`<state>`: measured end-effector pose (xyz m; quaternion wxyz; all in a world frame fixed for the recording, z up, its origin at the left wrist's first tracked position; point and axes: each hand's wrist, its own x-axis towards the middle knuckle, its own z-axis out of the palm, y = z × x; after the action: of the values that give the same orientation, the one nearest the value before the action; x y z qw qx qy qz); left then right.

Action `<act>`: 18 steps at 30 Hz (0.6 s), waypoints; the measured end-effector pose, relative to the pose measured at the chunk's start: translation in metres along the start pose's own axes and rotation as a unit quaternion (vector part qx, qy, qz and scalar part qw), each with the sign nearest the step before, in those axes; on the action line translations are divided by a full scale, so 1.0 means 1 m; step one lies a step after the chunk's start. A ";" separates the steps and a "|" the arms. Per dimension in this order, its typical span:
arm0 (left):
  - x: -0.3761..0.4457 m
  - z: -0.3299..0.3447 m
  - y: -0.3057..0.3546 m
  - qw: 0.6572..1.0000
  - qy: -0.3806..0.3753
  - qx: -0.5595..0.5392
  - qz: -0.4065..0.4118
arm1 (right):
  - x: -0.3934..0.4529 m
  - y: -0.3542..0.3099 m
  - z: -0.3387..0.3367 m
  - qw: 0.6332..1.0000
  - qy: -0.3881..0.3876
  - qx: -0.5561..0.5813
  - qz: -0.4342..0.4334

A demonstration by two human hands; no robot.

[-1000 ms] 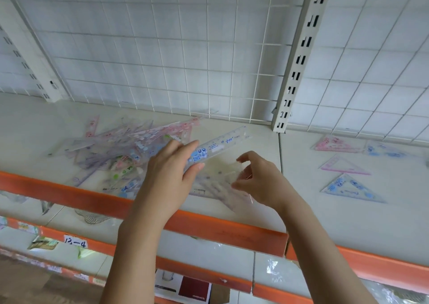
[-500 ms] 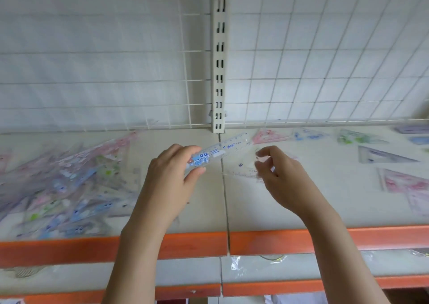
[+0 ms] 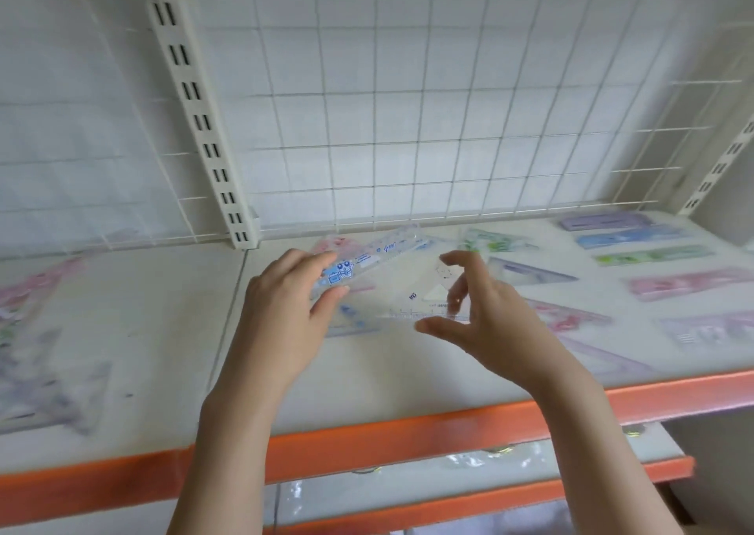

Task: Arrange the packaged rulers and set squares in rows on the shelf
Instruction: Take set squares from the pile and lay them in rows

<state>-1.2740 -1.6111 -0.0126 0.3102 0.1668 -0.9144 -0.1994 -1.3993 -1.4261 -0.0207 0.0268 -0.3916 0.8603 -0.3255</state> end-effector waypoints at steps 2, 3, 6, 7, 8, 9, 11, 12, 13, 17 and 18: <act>0.005 0.017 0.017 1.000 0.010 -0.002 0.000 | 0.000 0.021 -0.014 1.000 0.002 -0.002 -0.007; 0.007 0.026 0.024 1.000 0.013 -0.004 -0.005 | 0.000 0.031 -0.021 1.000 0.000 0.003 -0.014; 0.014 0.048 0.042 1.000 0.018 0.000 -0.020 | 0.000 0.059 -0.039 0.999 -0.005 0.018 -0.036; 0.015 0.055 0.048 1.000 0.015 0.003 -0.025 | -0.001 0.067 -0.045 0.999 -0.003 0.024 -0.039; 0.016 0.061 0.055 0.999 0.011 0.006 -0.034 | -0.001 0.076 -0.052 0.999 0.001 0.028 -0.042; 0.017 0.065 0.062 0.999 0.009 0.006 -0.044 | -0.001 0.084 -0.058 0.999 0.005 0.031 -0.044; 0.017 0.074 0.073 0.998 0.013 0.009 -0.058 | 0.001 0.098 -0.067 0.998 0.007 0.032 -0.050; 0.016 0.077 0.077 0.998 0.016 0.012 -0.062 | 0.002 0.104 -0.071 0.998 0.007 0.033 -0.051; 0.015 0.081 0.080 0.997 0.019 0.015 -0.067 | 0.002 0.110 -0.073 0.998 0.008 0.035 -0.050; 0.017 0.092 0.086 0.996 0.012 0.021 -0.083 | 0.002 0.128 -0.075 0.999 0.010 0.041 -0.034; 0.018 0.093 0.087 0.996 0.007 0.021 -0.083 | 0.001 0.131 -0.075 0.999 0.011 0.043 -0.030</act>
<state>-1.3622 -1.5193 -0.0310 0.2955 0.2503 -0.8992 -0.2036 -1.5087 -1.3230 -0.0377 0.0240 -0.4121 0.8336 -0.3670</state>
